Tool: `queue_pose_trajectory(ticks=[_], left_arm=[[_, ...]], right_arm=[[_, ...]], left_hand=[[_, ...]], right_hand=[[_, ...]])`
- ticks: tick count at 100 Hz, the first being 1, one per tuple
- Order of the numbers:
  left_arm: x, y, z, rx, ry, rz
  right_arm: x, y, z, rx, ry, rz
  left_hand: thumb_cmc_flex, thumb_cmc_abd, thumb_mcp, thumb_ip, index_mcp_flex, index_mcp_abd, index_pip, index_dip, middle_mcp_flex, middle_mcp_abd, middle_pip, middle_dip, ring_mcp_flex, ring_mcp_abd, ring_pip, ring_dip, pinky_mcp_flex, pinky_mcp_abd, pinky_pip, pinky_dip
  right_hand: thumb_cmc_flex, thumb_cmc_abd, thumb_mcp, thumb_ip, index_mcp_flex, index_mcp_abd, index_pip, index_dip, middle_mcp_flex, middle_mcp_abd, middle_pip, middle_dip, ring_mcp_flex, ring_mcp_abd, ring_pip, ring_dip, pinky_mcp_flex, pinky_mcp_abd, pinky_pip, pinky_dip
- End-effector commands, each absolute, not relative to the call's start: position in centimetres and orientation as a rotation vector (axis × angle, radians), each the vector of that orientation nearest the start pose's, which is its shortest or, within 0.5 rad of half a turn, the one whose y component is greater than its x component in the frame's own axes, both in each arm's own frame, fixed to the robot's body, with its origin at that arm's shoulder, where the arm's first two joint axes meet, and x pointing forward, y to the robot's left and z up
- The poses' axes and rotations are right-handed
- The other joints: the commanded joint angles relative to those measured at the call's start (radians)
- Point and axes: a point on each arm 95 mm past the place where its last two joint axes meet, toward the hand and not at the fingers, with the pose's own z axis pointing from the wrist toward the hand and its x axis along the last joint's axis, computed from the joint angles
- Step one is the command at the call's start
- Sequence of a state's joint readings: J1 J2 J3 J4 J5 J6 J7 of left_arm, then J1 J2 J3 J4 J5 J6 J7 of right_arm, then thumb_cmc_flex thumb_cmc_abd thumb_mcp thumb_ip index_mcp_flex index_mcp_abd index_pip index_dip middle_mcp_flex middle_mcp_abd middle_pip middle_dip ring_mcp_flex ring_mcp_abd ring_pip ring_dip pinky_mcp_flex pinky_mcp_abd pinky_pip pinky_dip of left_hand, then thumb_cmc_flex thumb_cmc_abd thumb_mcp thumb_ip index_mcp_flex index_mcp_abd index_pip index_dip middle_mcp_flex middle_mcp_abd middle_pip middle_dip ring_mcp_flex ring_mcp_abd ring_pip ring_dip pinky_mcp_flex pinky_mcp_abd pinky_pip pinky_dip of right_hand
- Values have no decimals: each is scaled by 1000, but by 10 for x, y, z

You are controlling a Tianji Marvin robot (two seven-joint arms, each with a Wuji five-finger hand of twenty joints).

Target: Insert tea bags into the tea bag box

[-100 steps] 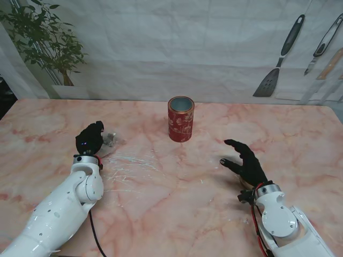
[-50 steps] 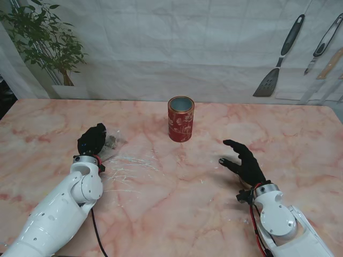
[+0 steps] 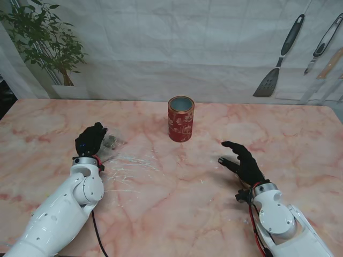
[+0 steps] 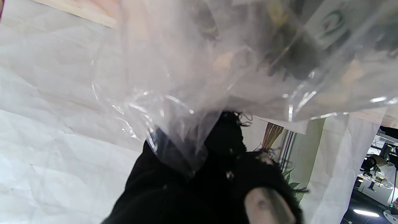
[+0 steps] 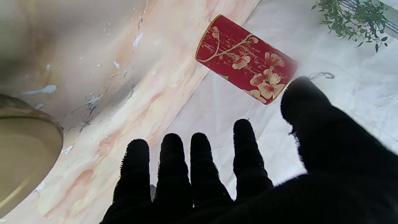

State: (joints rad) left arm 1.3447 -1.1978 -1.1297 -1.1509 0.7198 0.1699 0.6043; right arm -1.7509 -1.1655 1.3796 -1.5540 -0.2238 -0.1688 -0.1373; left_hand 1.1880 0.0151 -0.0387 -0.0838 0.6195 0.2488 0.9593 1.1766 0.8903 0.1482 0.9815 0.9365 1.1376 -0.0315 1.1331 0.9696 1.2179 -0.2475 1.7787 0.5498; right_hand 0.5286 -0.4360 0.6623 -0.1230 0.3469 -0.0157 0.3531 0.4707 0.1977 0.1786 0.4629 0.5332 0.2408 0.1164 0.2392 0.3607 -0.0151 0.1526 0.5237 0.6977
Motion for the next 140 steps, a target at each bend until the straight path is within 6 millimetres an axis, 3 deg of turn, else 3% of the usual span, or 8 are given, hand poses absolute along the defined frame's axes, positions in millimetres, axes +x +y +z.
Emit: queue_pose_trajectory(ticks=[1, 31, 40, 59, 106, 115, 116, 140], left_arm=[[457, 47, -356, -1324, 817, -1454], [451, 39, -350, -1341, 769, -1523], [448, 34, -345, -1349, 758, -1545], [442, 17, -338, -1363, 732, -1598], [434, -31, -320, -1279, 797, -1699], [435, -39, -315, -1257, 810, -1716], [435, -39, -314, -1254, 810, -1718], [437, -59, -300, -1193, 822, -1758]], right_arm=[[359, -46, -368, -2339, -925, -2315], [371, -45, -360, -2238, -979, -2241], [377, -44, -355, -2169, -963, -2189], [392, -37, -340, -2037, -951, -2065], [408, -5, -311, -1894, -1080, -1892], [407, 2, -311, -1875, -1060, -1878], [407, 2, -311, -1873, -1058, -1877], [407, 15, -314, -1828, -1065, -1827]], left_hand=[[37, 97, -4, 34, 108, 120, 204, 75, 152, -123, 245, 44, 133, 85, 399, -25, -93, -167, 315, 31], [30, 41, 18, 65, 157, 129, 317, 114, 201, -188, 272, -11, 134, 113, 440, -82, -91, -141, 315, 75], [27, 22, 31, 85, 167, 144, 323, 119, 202, -161, 286, -25, 134, 121, 447, -94, -90, -135, 315, 83], [21, 6, 46, 114, 173, 159, 320, 121, 206, -169, 291, -45, 133, 135, 451, -104, -90, -127, 315, 90], [24, -2, 59, 125, 177, 168, 308, 116, 205, -136, 289, -60, 133, 139, 455, -110, -90, -120, 315, 95], [25, -1, 59, 124, 177, 169, 304, 115, 207, -170, 286, -64, 133, 139, 455, -111, -90, -120, 315, 96], [26, -2, 59, 124, 177, 169, 303, 114, 205, -150, 285, -64, 133, 139, 455, -112, -90, -120, 315, 96], [27, 0, 59, 123, 175, 171, 296, 112, 206, -165, 283, -67, 133, 137, 454, -113, -90, -120, 315, 96]], right_hand=[[17, 38, -39, 35, 5, 0, 0, -1, -10, 5, 12, 4, -36, 0, 13, 12, -16, -36, -26, 21], [28, 31, -51, 39, 44, -12, 15, 0, 23, 5, 21, 8, -10, 5, 35, 22, -6, -33, -19, 25], [29, 25, -43, 40, 68, -17, 24, 1, 39, 8, 28, 13, 5, 8, 59, 34, 2, -32, -9, 30], [41, 7, 8, 32, 149, -33, 72, -3, 58, 16, 166, 101, 15, 26, 236, 121, 9, -40, 46, 50], [80, 6, 68, 23, 323, -4, 144, -33, 34, 25, 459, 299, -19, 45, 581, 250, -7, -35, 155, 46], [112, 6, 49, -17, 345, 3, 192, -111, 32, 24, 490, 341, -24, 43, 612, 252, -16, -36, 182, 33], [114, 4, 48, -20, 347, 4, 196, -116, 31, 25, 494, 345, -25, 44, 614, 252, -17, -34, 184, 33], [187, 5, 21, -59, 357, 2, 298, -198, 22, 20, 549, 394, -37, 39, 654, 266, -28, -38, 215, 29]])
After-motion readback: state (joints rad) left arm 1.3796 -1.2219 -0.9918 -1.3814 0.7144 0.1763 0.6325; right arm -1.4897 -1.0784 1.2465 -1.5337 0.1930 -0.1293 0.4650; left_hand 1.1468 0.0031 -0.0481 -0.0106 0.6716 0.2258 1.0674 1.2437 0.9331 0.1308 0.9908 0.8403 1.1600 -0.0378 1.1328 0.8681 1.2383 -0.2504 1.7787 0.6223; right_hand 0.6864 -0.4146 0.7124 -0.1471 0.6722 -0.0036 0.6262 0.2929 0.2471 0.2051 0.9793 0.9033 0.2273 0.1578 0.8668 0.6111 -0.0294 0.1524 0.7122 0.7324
